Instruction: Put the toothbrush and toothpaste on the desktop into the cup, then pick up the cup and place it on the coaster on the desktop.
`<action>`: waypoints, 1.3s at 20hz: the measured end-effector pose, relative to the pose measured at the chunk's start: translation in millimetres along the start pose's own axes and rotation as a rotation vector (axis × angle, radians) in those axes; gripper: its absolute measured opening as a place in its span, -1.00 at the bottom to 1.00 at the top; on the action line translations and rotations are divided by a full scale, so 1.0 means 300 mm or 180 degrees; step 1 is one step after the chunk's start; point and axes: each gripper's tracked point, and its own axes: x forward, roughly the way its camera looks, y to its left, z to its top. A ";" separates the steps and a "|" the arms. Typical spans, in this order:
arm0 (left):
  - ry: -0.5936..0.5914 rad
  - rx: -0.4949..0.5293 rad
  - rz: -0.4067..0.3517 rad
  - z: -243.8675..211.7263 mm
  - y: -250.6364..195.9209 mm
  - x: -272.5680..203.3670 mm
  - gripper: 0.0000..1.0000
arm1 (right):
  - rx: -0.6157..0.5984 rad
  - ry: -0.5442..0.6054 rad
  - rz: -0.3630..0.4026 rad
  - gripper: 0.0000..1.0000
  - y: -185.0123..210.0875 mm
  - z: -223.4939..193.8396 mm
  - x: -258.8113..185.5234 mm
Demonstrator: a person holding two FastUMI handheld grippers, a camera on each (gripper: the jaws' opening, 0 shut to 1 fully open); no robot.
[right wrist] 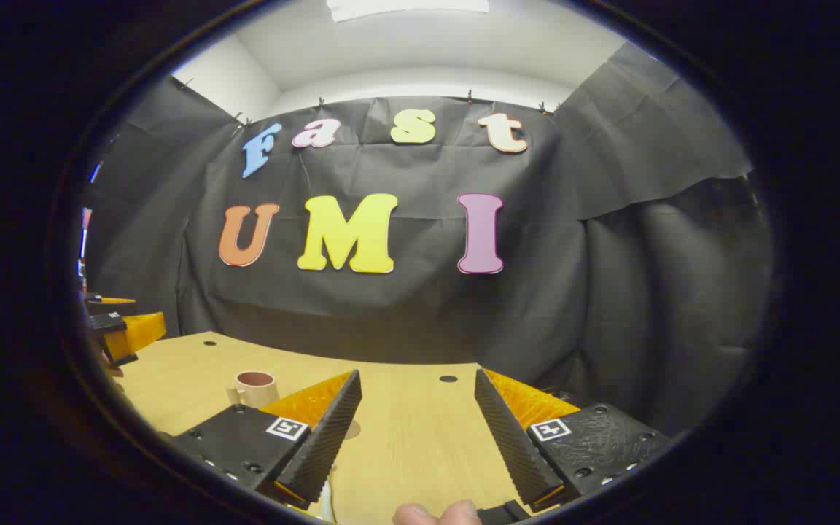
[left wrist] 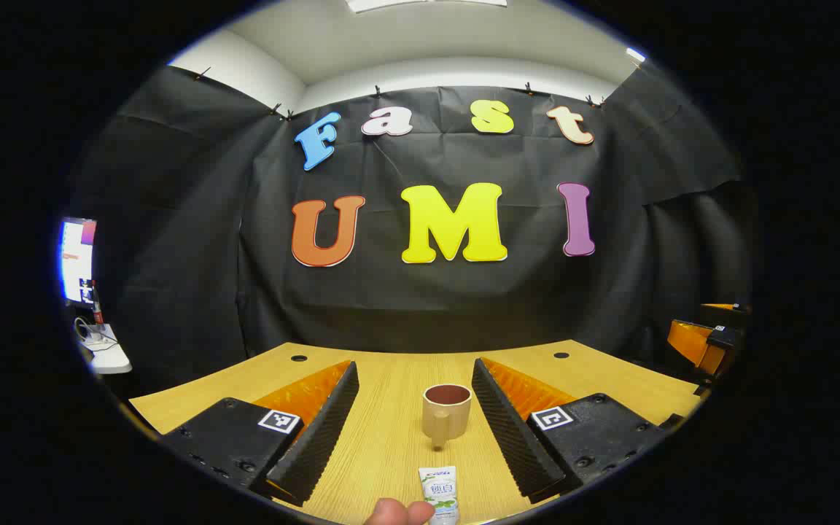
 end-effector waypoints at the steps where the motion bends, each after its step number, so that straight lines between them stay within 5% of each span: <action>1: 0.0001 -0.0002 0.0003 0.000 -0.001 0.006 0.97 | -0.0006 -0.0015 -0.0016 0.89 -0.003 0.000 -0.002; 26: 0.0261 0.0004 -0.0110 -0.029 -0.083 -0.039 0.97 | 0.0143 0.0044 0.0018 0.89 -0.035 -0.040 -0.027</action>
